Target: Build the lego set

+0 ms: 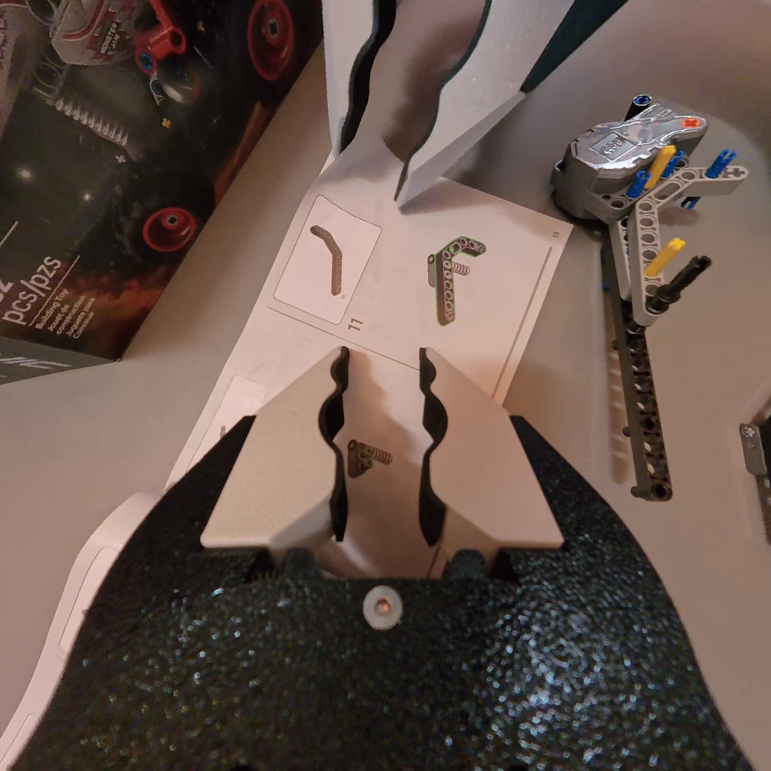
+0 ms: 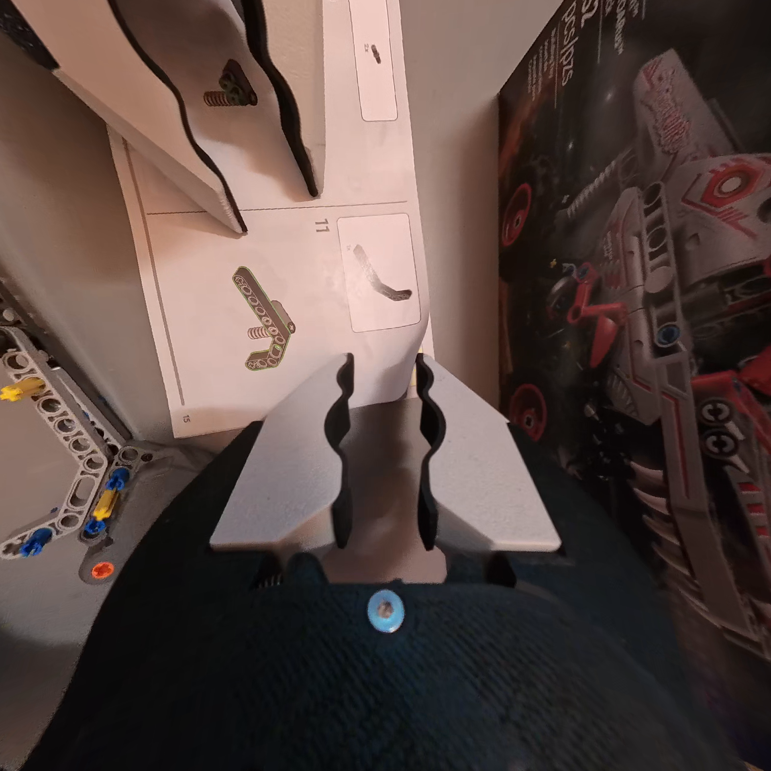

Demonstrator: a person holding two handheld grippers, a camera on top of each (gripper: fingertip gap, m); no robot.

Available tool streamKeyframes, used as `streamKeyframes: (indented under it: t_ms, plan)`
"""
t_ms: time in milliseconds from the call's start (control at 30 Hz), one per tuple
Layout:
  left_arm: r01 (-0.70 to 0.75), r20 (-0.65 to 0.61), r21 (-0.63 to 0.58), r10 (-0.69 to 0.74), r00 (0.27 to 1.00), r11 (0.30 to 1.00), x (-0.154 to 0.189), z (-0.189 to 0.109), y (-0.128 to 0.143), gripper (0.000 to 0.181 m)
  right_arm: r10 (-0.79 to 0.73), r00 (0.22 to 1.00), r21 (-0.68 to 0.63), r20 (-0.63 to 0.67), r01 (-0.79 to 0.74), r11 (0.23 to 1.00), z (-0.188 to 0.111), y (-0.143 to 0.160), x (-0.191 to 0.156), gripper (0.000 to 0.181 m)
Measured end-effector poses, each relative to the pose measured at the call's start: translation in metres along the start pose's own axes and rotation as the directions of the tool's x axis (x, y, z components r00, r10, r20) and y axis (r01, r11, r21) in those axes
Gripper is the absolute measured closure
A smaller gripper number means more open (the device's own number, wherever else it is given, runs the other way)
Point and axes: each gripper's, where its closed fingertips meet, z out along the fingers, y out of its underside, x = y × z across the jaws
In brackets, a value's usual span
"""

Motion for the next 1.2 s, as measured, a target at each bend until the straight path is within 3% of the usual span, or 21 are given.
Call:
streamKeyframes:
  t_ms: [33, 133, 267, 567, 633, 733, 933, 1067, 1200]
  plan:
    - [0.000, 0.000, 0.000, 0.000, 1.000, 1.000, 0.000, 0.000, 0.000, 0.149, -0.008, 1.000, 0.010, -0.005, 0.008, 1.000, -0.001, -0.002, 0.000, 0.156]
    - [0.001, 0.000, 0.000, -0.001, 1.000, 1.000, 0.000, 0.000, 0.000, 0.149, -0.020, 1.000, 0.052, -0.006, 0.021, 0.998, -0.002, -0.008, 0.000, 0.165]
    - [0.002, 0.001, -0.003, -0.002, 1.000, 1.000, 0.000, 0.000, 0.000, 0.149, -0.072, 0.995, -0.001, -0.072, 0.072, 0.997, -0.001, 0.000, 0.010, 0.178]
    - [0.009, 0.006, -0.014, -0.009, 1.000, 1.000, -0.001, 0.000, 0.000, 0.149, -0.070, 0.993, 0.040, -0.100, 0.074, 0.996, -0.010, -0.007, 0.014, 0.181]
    - [0.008, 0.014, -0.030, -0.008, 1.000, 1.000, -0.002, -0.001, 0.001, 0.142, -0.055, 0.993, 0.057, -0.100, 0.061, 0.996, -0.013, -0.011, 0.014, 0.181]
    - [-0.030, 0.022, -0.044, 0.031, 0.999, 0.999, -0.003, -0.006, 0.001, 0.127, -0.016, 0.998, 0.142, -0.057, 0.024, 0.990, -0.022, -0.029, 0.007, 0.181]
    - [-0.149, 0.103, 0.076, 0.140, 0.985, 0.986, -0.003, -0.027, -0.019, 0.111, 0.141, 0.990, 0.367, -0.001, -0.130, 0.921, -0.049, -0.068, 0.011, 0.181]
    - [-0.123, 0.135, 0.100, 0.109, 0.985, 0.987, 0.005, -0.048, -0.014, 0.101, 0.256, 0.964, 0.504, 0.068, -0.254, 0.826, -0.066, -0.093, 0.018, 0.181]
    - [-0.100, 0.213, 0.203, 0.056, 0.976, 0.974, 0.019, -0.073, -0.012, 0.102, 0.312, 0.941, 0.565, 0.131, -0.330, 0.757, -0.075, -0.111, 0.020, 0.181]
